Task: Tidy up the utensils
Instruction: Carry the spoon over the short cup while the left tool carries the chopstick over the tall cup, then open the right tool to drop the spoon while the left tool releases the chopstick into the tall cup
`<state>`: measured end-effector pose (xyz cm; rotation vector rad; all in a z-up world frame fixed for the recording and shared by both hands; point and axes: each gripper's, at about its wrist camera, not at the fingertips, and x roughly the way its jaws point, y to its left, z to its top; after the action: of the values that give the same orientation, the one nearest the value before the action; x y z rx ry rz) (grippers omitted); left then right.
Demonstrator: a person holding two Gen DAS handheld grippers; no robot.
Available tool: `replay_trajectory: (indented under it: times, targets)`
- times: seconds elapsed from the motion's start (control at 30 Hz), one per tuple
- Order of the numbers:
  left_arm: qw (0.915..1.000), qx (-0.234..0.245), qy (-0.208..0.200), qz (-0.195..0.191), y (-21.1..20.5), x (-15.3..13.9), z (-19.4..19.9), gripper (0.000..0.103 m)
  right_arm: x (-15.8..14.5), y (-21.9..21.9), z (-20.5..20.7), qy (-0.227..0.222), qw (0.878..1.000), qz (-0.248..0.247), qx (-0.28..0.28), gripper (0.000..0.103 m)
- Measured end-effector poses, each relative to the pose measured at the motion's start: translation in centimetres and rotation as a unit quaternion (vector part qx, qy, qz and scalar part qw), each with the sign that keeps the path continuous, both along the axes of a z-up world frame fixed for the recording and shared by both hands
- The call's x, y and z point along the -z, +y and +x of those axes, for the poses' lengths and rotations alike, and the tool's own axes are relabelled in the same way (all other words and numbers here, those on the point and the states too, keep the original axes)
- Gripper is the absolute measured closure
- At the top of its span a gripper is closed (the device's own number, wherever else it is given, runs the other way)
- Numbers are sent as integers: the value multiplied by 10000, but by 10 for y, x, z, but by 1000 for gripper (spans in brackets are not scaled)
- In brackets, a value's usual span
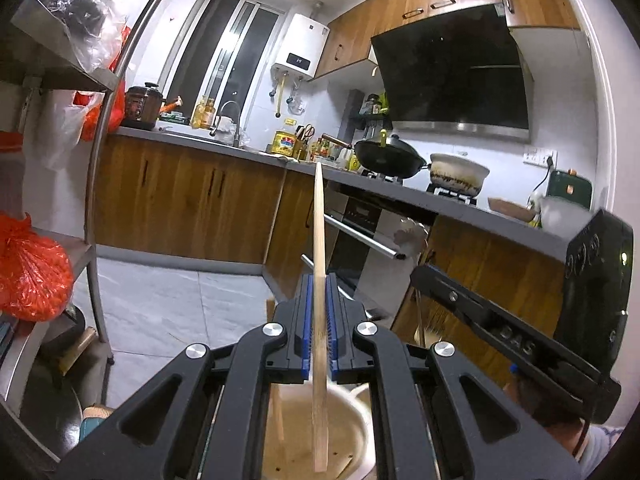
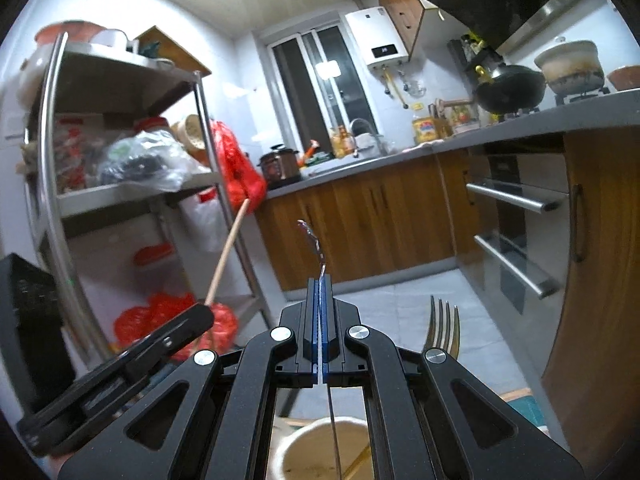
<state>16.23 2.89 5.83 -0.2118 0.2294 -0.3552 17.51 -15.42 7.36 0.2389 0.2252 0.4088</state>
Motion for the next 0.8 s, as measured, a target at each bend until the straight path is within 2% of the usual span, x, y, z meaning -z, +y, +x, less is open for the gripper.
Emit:
replay_trajectory:
  times: [0.23, 0.37, 0.53, 0.73, 0.8]
  targets:
    - [9999, -48, 62, 148, 4, 16, -9, 97, 16, 9, -1, -51, 9998, -215, 29, 101]
    - [9994, -35, 187, 275, 9, 22, -19, 97, 23, 8, -4, 118, 9994, -315, -55, 101]
    - [9975, -86, 333, 610, 10, 28, -34, 97, 34, 4, -17, 301, 9981, -502, -180, 101]
    - [9952, -199, 370, 881, 10, 29, -41, 97, 47, 2, -21, 587, 9966, -518, -255, 101]
    - [9949, -226, 401, 894, 10, 25, -43, 94, 47, 1, -23, 650, 9962, -493, -314, 97]
